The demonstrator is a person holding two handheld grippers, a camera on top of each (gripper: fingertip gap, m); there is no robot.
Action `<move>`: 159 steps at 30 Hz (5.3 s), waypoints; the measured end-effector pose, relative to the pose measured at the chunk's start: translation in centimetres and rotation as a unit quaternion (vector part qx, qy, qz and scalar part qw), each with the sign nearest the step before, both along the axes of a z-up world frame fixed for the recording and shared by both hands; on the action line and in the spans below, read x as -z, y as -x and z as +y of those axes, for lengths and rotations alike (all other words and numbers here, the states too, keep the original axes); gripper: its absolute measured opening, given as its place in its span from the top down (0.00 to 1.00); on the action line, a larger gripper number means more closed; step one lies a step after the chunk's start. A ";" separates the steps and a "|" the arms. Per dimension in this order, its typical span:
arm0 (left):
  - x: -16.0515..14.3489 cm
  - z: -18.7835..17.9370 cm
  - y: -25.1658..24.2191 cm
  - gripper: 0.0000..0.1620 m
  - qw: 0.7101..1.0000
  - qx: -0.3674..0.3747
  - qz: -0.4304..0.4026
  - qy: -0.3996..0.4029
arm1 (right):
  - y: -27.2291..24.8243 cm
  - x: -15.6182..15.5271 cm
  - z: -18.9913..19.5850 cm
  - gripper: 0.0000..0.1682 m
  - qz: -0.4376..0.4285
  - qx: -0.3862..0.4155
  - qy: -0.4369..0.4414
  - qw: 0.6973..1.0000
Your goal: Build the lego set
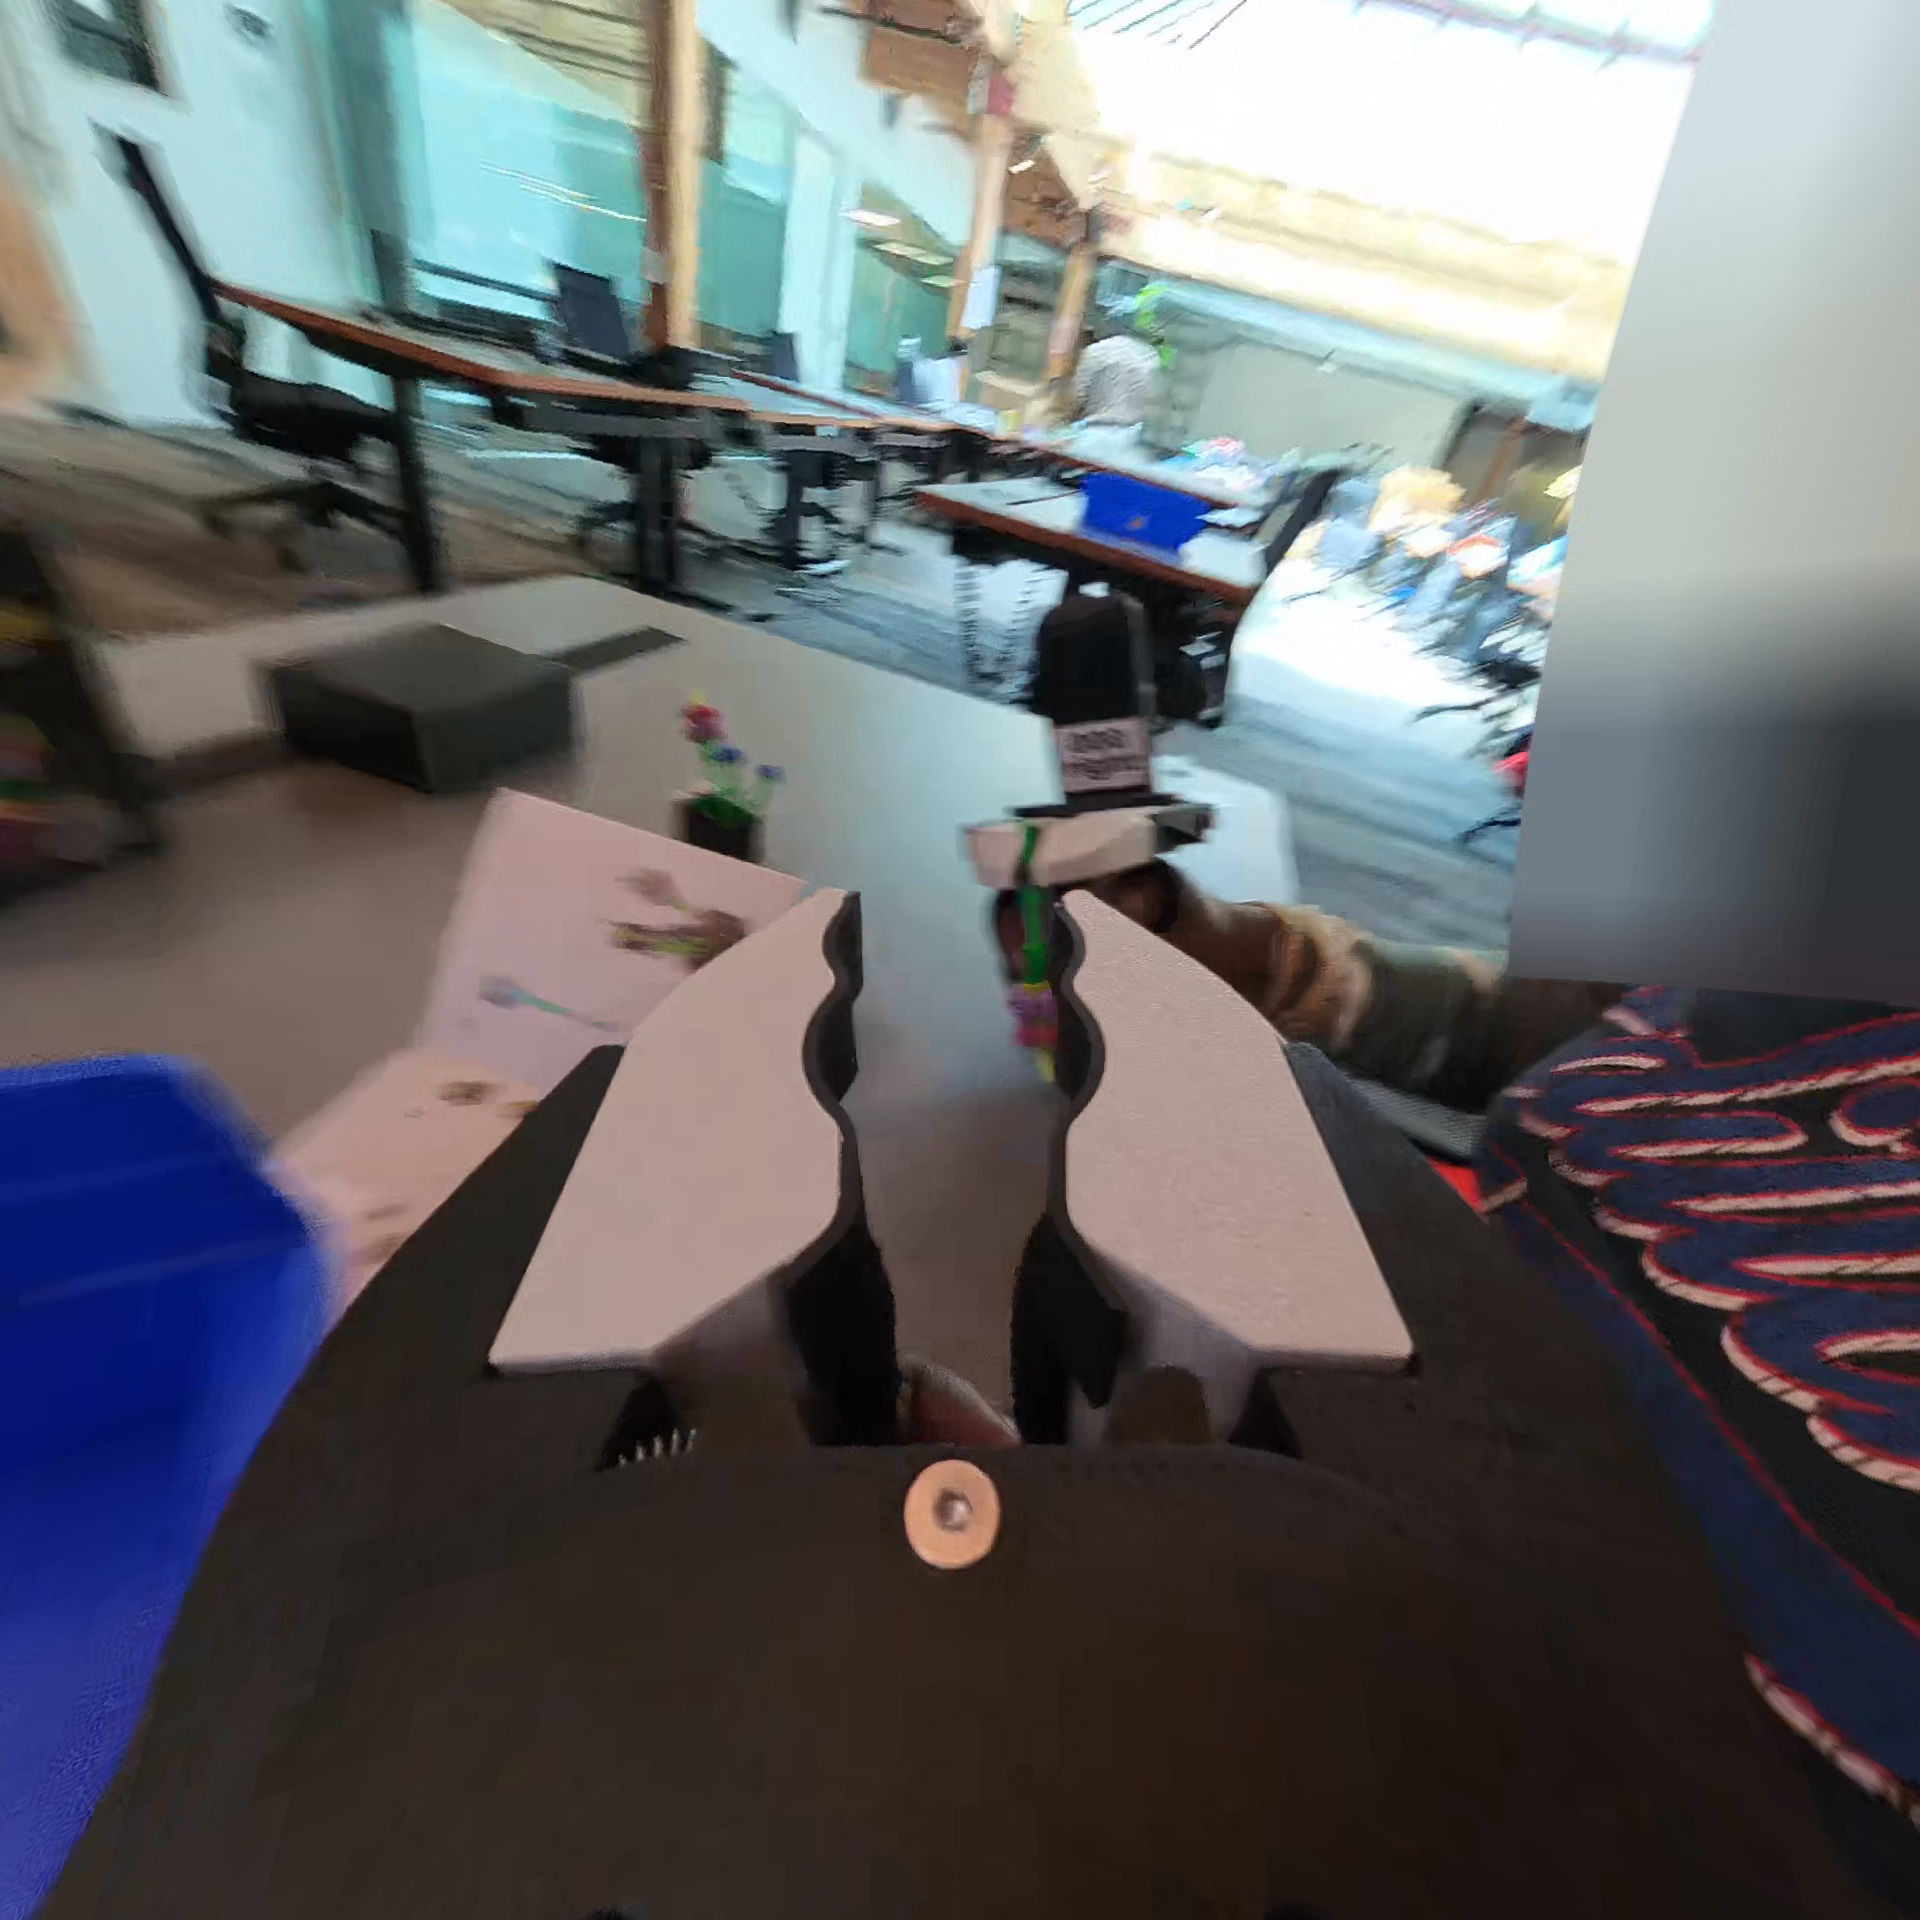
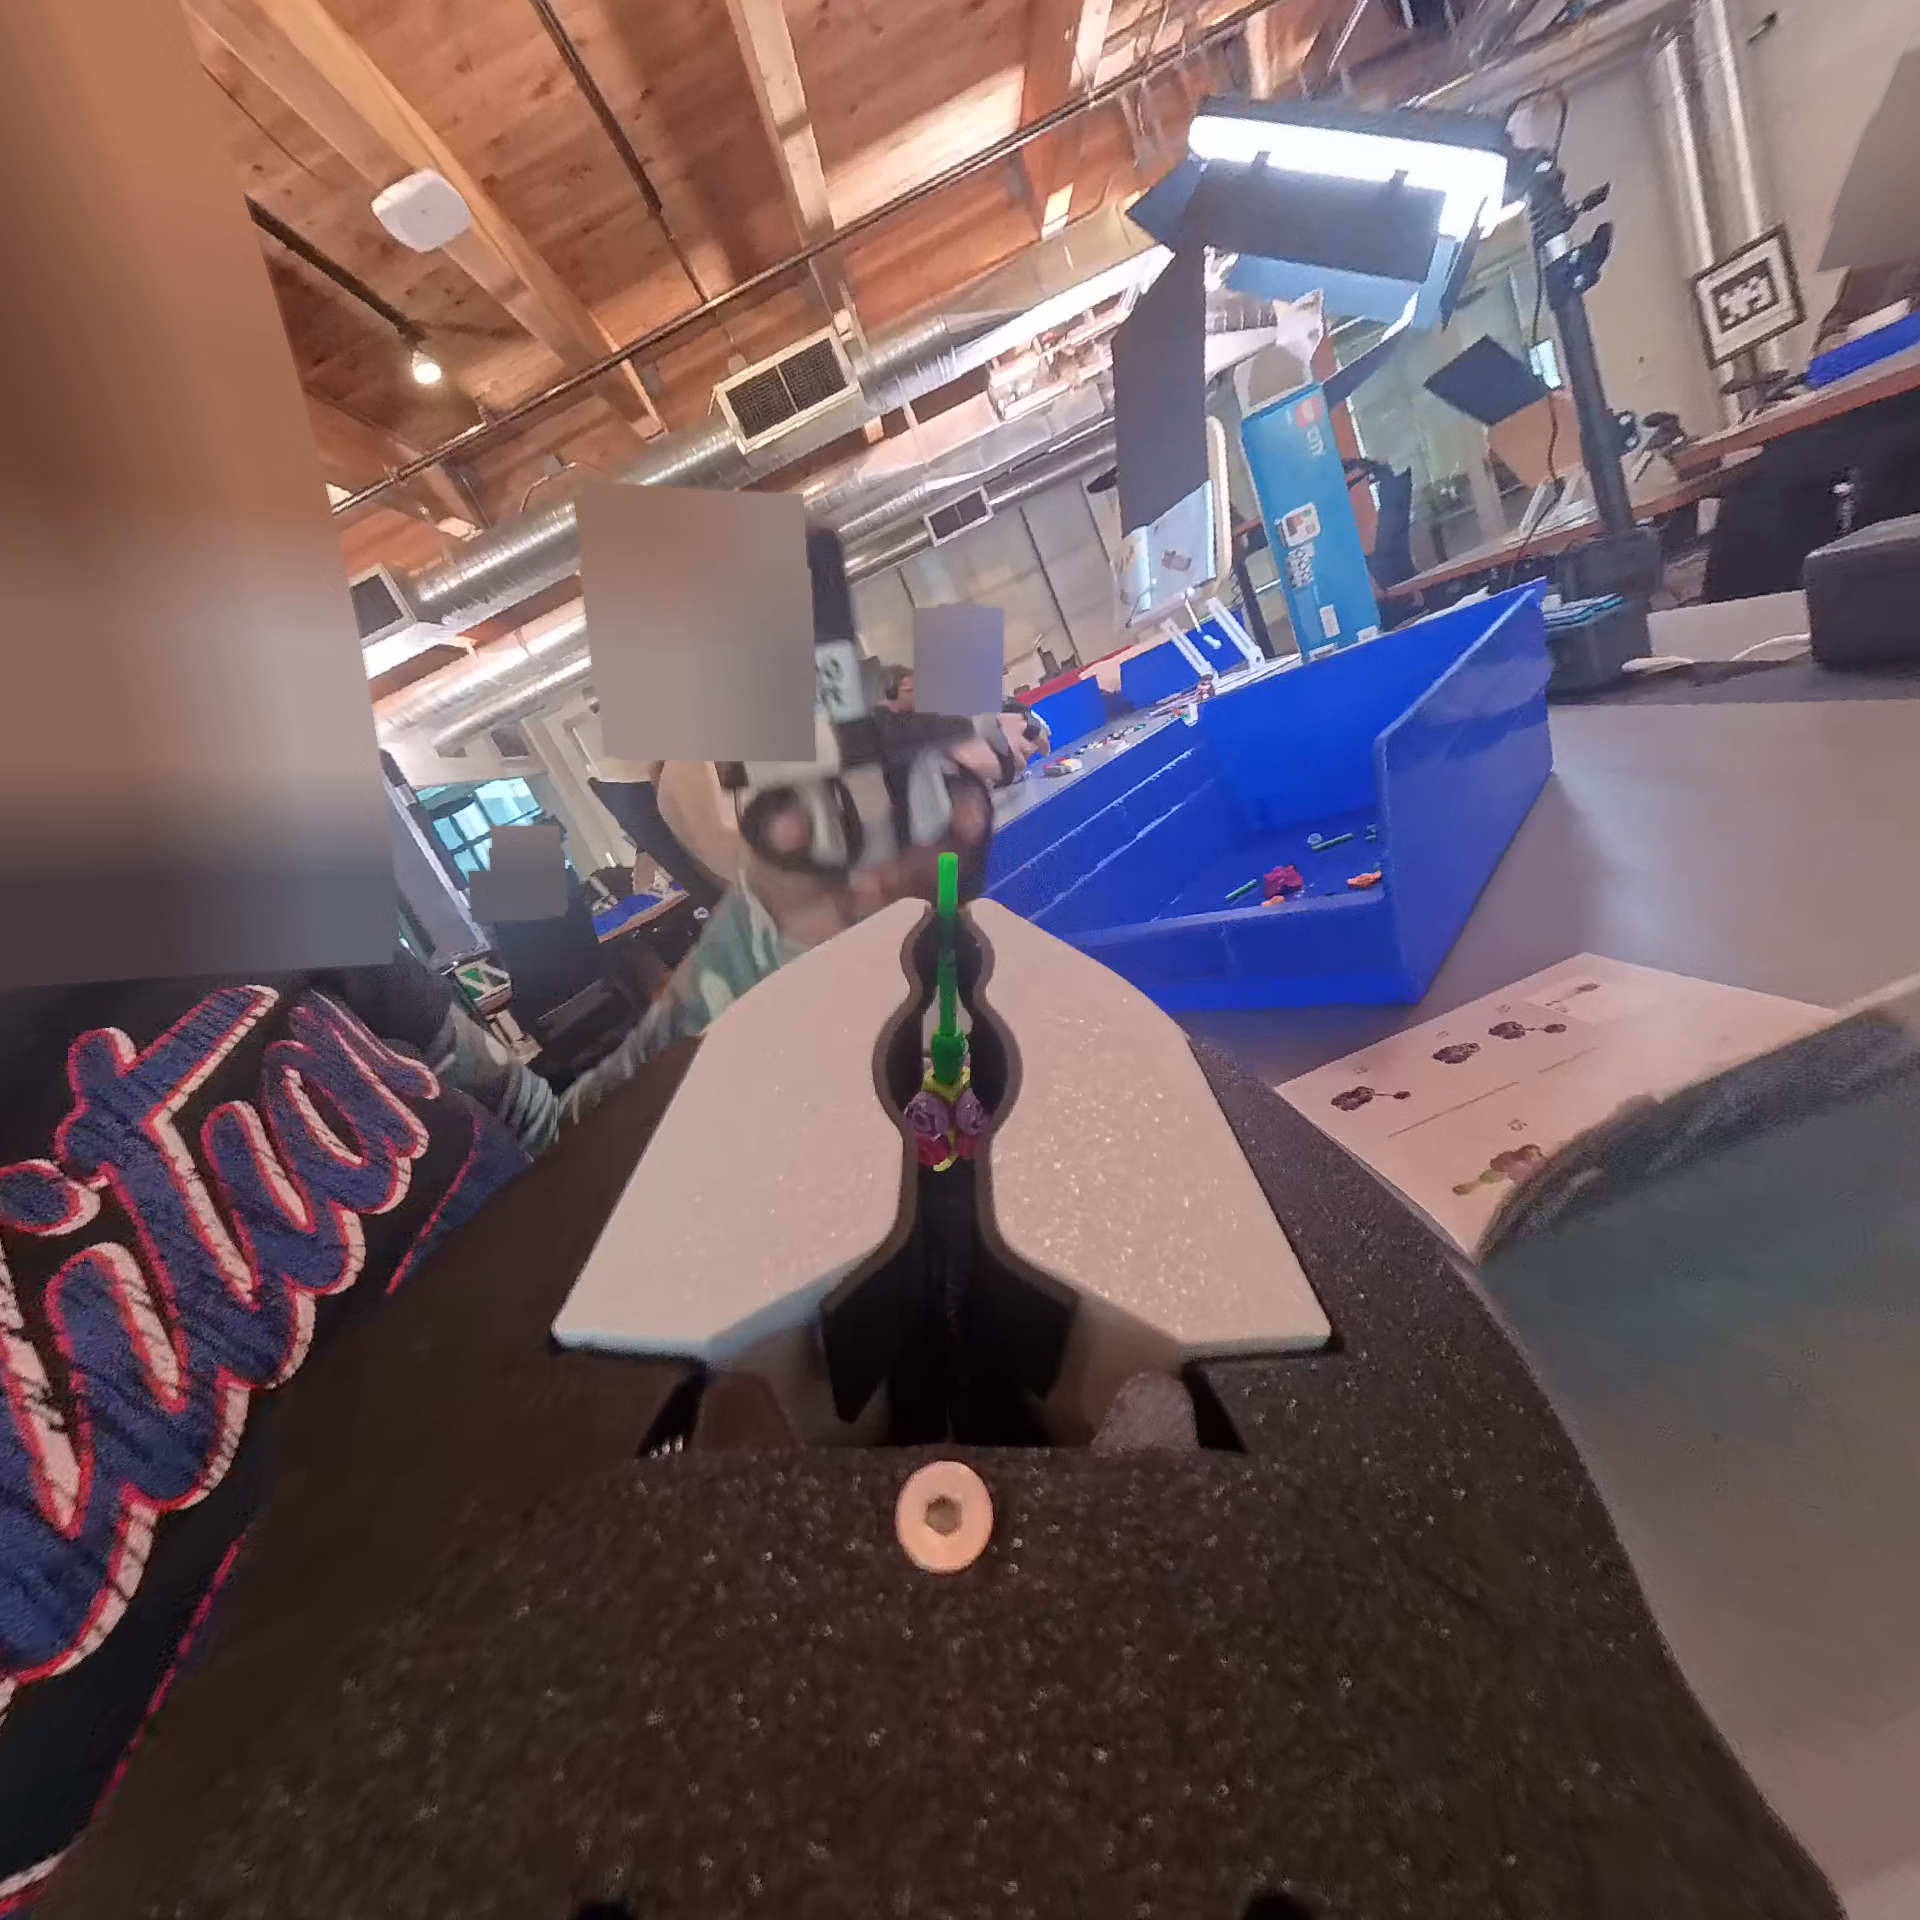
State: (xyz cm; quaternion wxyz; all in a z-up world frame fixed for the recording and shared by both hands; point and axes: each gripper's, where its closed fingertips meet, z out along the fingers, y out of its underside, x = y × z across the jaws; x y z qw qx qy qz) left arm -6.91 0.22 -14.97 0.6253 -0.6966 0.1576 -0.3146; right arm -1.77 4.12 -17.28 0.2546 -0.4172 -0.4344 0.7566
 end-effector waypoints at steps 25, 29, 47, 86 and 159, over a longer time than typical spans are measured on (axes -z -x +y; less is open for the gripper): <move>14.0 2.9 29.7 0.93 0.768 -0.114 0.395 0.491 | -1.8 -1.1 3.2 0.98 0.049 0.016 0.102 0.993; 12.7 4.2 31.9 0.91 0.776 -0.150 0.411 0.454 | -1.8 -1.1 3.2 0.98 0.048 0.016 0.102 0.994; 13.8 4.5 34.4 0.93 0.767 -0.076 0.472 0.427 | -1.8 -1.1 3.6 0.98 0.048 0.015 0.121 0.991; 5.4 0.2 19.0 0.98 0.892 -0.060 0.335 0.298 | -1.7 -0.9 3.8 0.98 0.042 0.016 0.130 0.990; 5.4 4.8 -8.0 0.98 0.990 0.004 0.126 0.062 | -0.5 0.3 -0.3 0.98 0.004 0.012 -0.062 0.998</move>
